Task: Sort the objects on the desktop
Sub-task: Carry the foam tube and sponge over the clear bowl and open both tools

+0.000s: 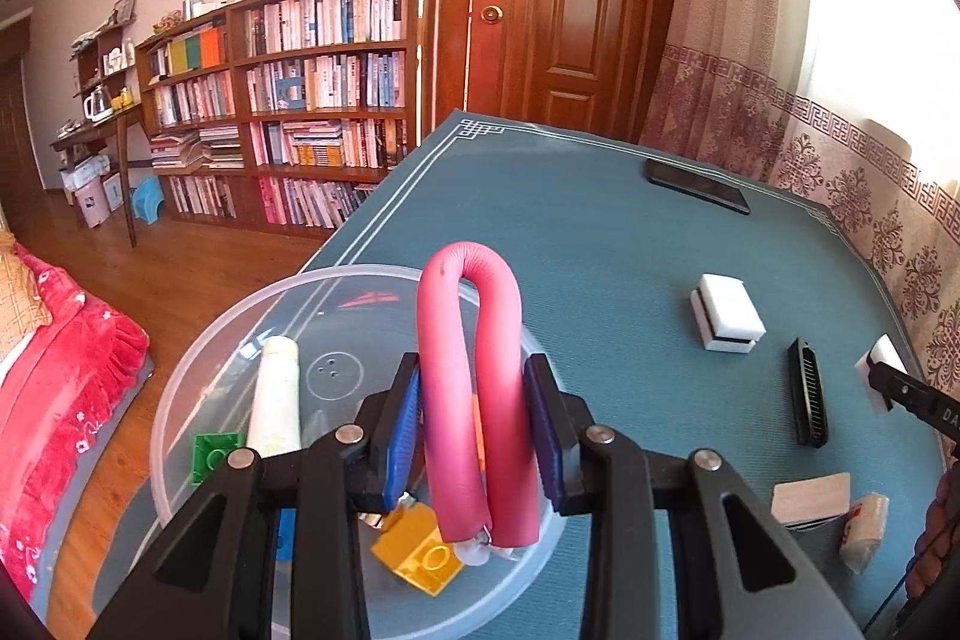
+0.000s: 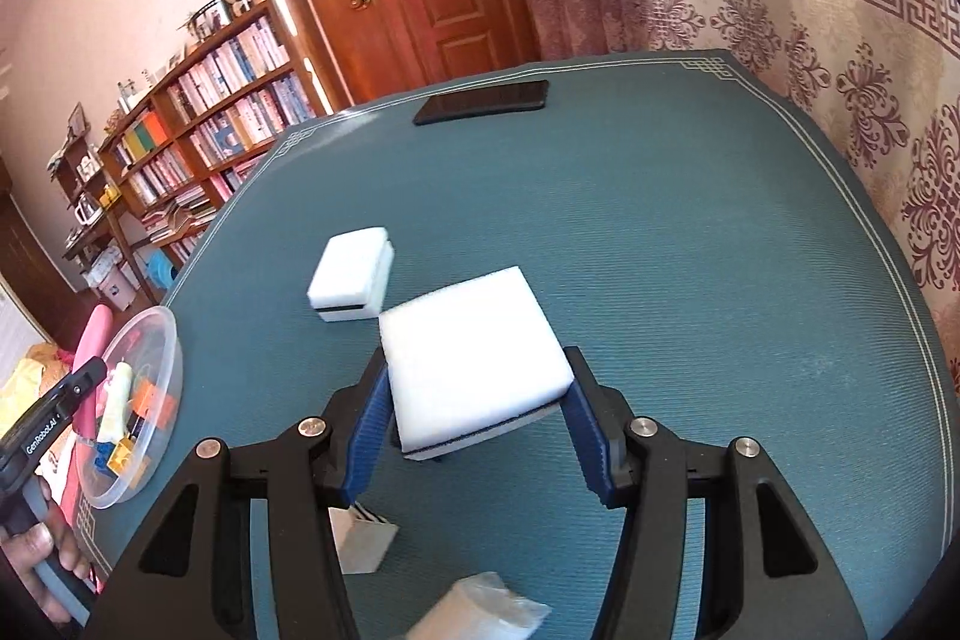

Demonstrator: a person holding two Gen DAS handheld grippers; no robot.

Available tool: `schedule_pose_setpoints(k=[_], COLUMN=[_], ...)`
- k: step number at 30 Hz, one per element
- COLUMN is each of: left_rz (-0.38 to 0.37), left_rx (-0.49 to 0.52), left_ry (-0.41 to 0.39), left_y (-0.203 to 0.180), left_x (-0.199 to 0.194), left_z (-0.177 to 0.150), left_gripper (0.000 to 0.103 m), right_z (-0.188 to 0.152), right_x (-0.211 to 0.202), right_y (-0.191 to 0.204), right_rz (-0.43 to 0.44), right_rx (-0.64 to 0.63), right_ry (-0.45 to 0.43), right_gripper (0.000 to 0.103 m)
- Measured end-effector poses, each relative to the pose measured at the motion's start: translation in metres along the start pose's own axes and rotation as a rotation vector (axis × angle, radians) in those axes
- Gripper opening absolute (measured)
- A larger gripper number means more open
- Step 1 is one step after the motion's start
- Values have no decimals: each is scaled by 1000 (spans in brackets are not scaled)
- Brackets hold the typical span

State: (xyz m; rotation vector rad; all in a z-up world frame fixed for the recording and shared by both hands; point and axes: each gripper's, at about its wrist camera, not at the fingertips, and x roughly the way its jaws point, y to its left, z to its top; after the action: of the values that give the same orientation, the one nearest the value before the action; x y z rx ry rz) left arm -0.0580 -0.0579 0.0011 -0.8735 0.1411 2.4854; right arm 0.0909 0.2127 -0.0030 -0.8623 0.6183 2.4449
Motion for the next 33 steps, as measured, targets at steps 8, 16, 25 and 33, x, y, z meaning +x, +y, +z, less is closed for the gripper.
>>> schedule_pose_setpoints(k=[8,16,25,33], left_rz=[48,67,90,87], left_rx=[-44,-68,-92,-97], left_ry=[4,17,27,43], left_y=[41,66,90,100], left_x=[6,12,13,18], left_z=[-2,-3,-4,-5], left_gripper=[38,38,38,39], right_z=[-4,-7,-11,-13], right_x=[15,29,44,58], right_y=[51,94,139,179], right_rz=[57,105,157,208], right_rx=[-75,-142,-212,-277], right_ry=[34,62,94,119], right_gripper=[57,58,58,58])
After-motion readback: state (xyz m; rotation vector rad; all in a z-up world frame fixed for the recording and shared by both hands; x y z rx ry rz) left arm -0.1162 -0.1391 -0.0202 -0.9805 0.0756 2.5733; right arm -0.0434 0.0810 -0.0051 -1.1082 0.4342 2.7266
